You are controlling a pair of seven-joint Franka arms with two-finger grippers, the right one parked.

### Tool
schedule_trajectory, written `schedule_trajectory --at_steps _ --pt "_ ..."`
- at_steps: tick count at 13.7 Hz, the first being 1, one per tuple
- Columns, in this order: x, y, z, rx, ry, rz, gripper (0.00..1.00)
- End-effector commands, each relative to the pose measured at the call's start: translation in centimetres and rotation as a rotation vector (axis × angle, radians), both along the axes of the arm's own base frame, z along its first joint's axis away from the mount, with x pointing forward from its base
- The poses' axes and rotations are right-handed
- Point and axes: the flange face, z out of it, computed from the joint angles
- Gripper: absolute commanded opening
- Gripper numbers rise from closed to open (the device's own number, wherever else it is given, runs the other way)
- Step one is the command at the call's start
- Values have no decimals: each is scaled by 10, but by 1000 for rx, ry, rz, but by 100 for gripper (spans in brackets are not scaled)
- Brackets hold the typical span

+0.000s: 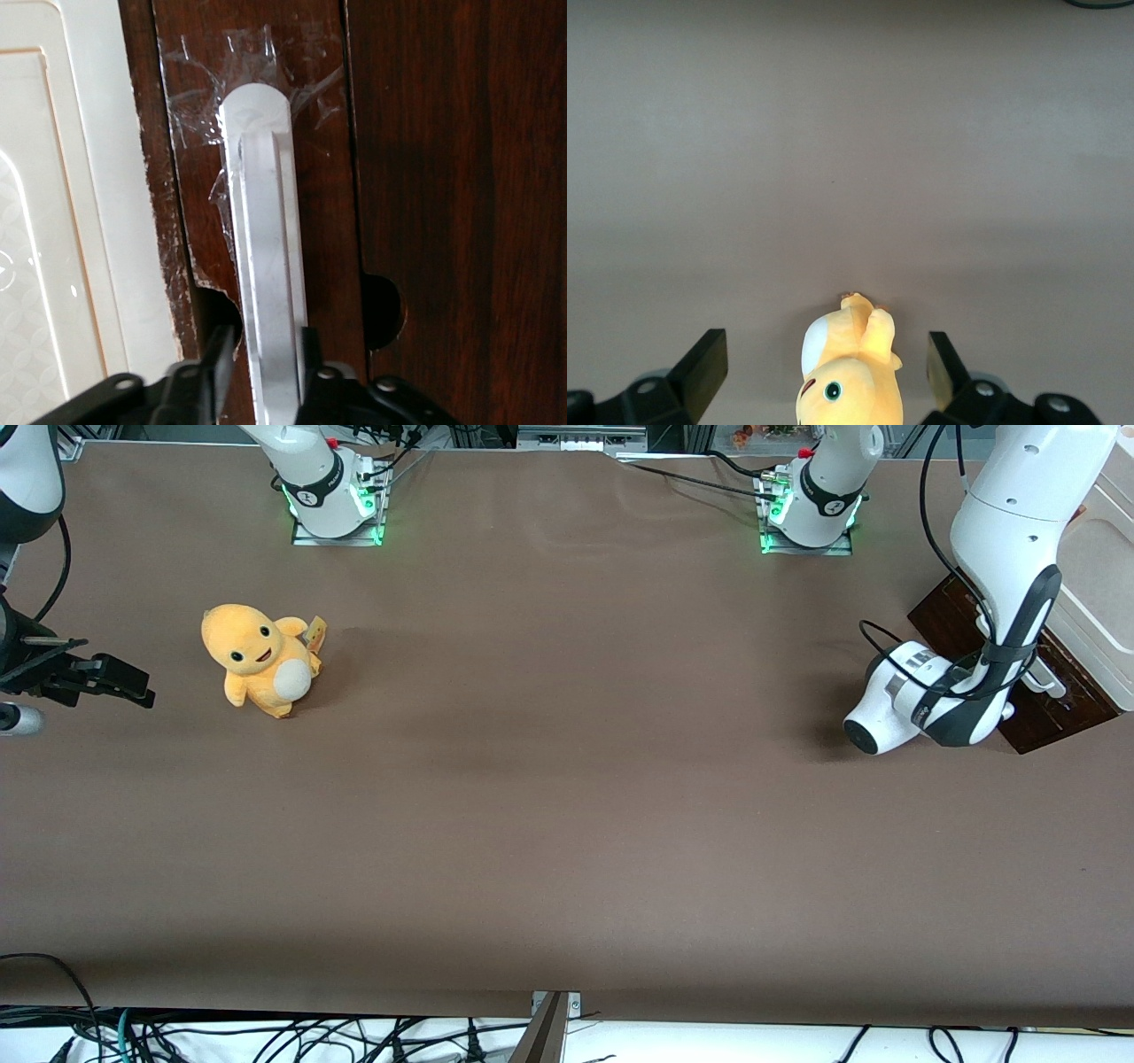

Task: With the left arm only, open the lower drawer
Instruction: 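Align the open left gripper on the silver handle and close it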

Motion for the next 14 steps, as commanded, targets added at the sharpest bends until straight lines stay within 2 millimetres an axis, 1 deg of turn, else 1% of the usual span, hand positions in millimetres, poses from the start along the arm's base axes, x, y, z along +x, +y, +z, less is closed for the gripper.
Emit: schedule_trajectory --at_steps 1,2,4,10,12,14 --pt "-1 2 4 30 -25 -42 19" --pt "-1 2 2 40 -39 -45 15" --pt "-2 1 -1 42 -39 -45 12" --pt "1 -5 0 41 -43 -58 12" --pt "2 -11 -2 40 -40 -69 12" --pt "6 -15 -3 34 -46 -65 12"
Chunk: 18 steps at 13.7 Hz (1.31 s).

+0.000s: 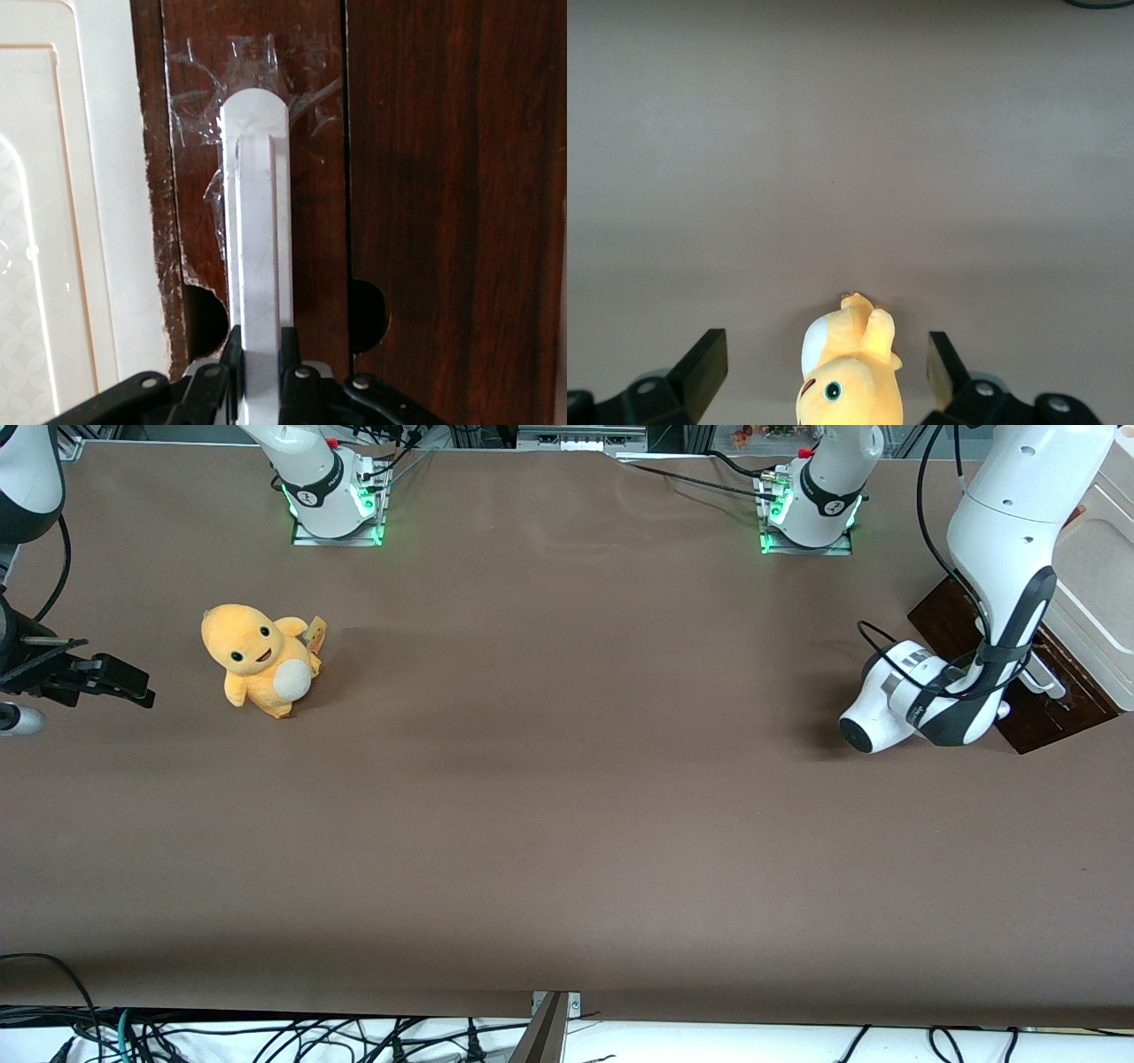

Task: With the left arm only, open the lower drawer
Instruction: 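Align the open left gripper on the silver handle and close it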

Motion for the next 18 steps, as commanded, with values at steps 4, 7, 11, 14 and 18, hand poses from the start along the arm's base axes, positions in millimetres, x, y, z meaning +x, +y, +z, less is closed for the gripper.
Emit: schedule_trajectory --at_steps 4,7,11,14,18 --pt "11 -25 -4 10 7 -67 12" --pt "18 -34 0 6 3 -83 12" --pt "24 -43 3 -16 -6 -71 12" --pt "27 -47 1 -22 -8 -67 12" --pt "37 -60 5 -75 11 -49 12"
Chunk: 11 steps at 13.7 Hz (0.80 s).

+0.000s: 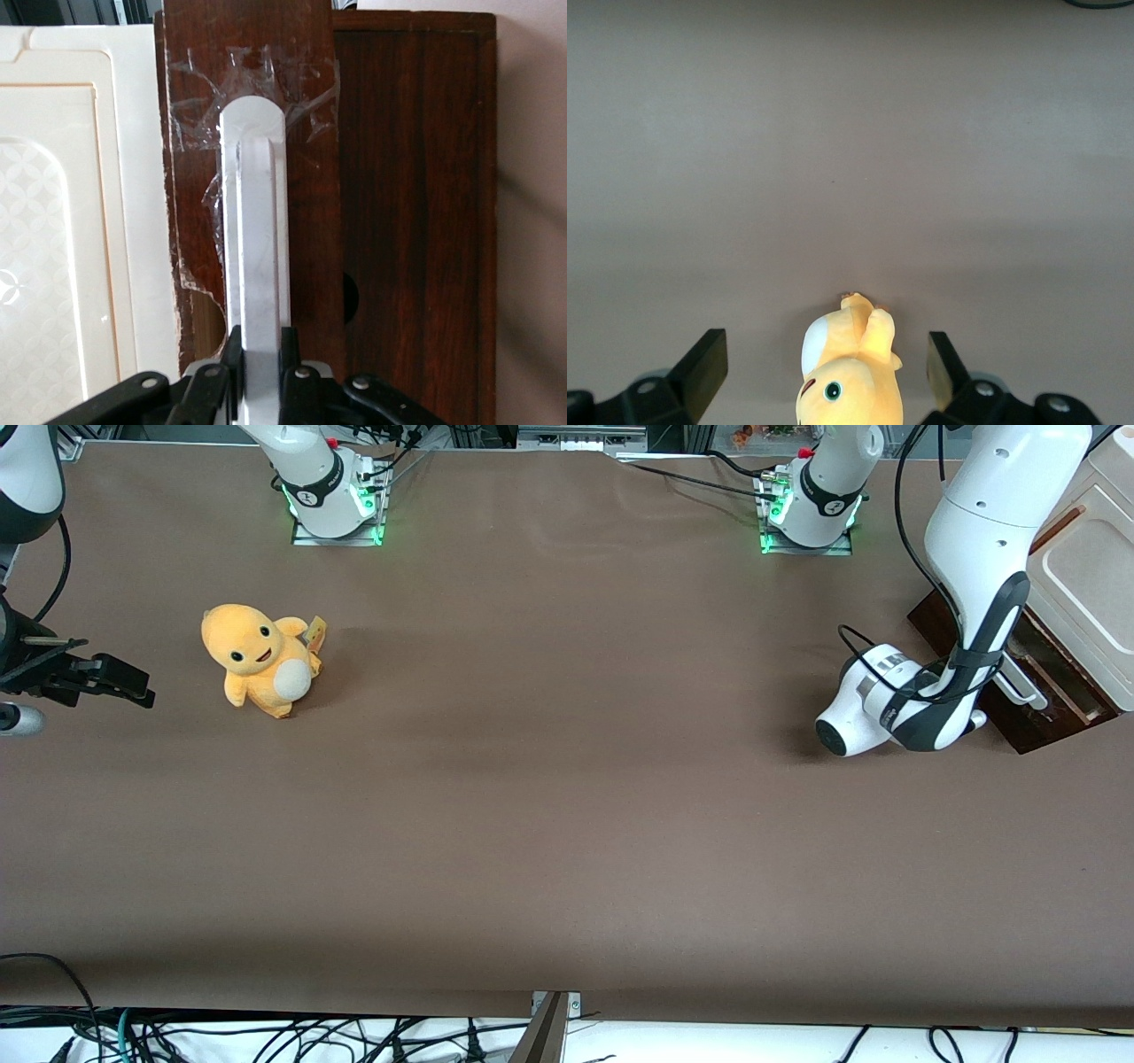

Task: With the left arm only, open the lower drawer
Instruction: 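Pull the gripped handle outward from the cabinet with the left gripper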

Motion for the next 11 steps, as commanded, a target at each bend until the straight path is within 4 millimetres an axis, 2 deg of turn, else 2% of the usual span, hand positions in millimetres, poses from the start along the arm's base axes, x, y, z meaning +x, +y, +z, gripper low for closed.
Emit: schedule_trajectory --at_steps 1,7,11 --pt "22 -22 6 -59 27 -11 12" --pt "23 -25 5 -80 47 -3 12" --pt "23 -40 7 -109 64 17 12"
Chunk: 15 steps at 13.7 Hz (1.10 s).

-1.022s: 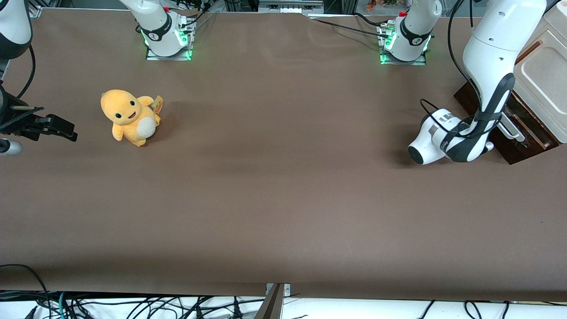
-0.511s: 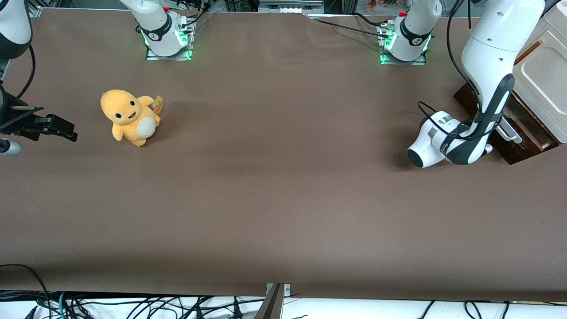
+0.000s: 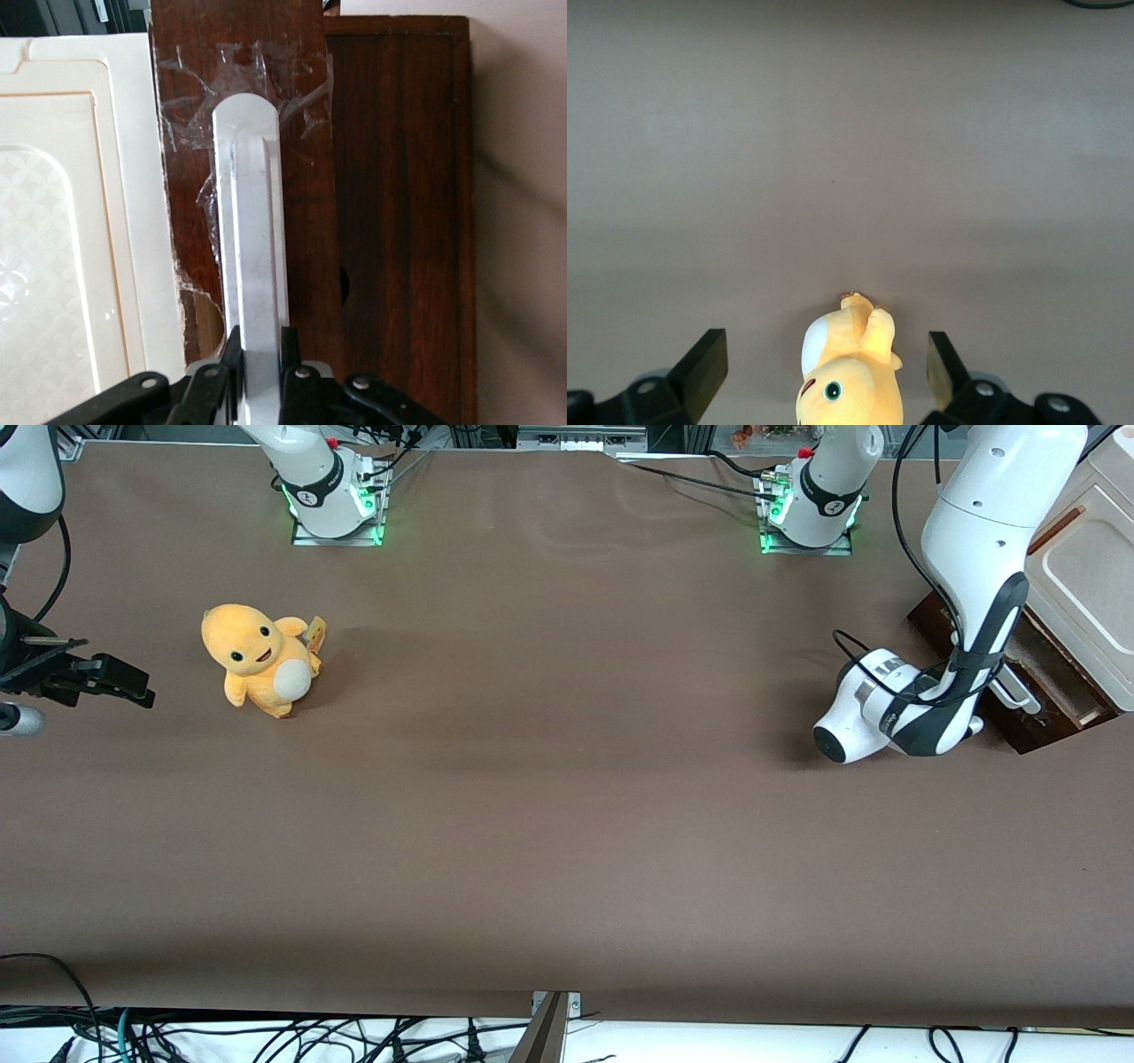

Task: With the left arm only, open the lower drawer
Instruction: 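Pull the gripped handle outward from the cabinet with the left gripper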

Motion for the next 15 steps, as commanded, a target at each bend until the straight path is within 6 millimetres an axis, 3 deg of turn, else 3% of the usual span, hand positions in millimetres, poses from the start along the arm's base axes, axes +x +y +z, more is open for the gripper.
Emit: schedule_trajectory --at_steps 1,3,6,7,8,9,15 --pt "8 -31 -1 -78 58 8 12" --pt "9 -41 -1 -85 57 6 12" --pt "9 -38 -1 -83 60 13 13" --pt "8 -35 -3 -84 62 18 21" --pt "7 -33 -6 -85 67 23 55" --pt "7 -32 -8 -87 70 22 100" --pt "9 -32 -2 -95 68 22 100"
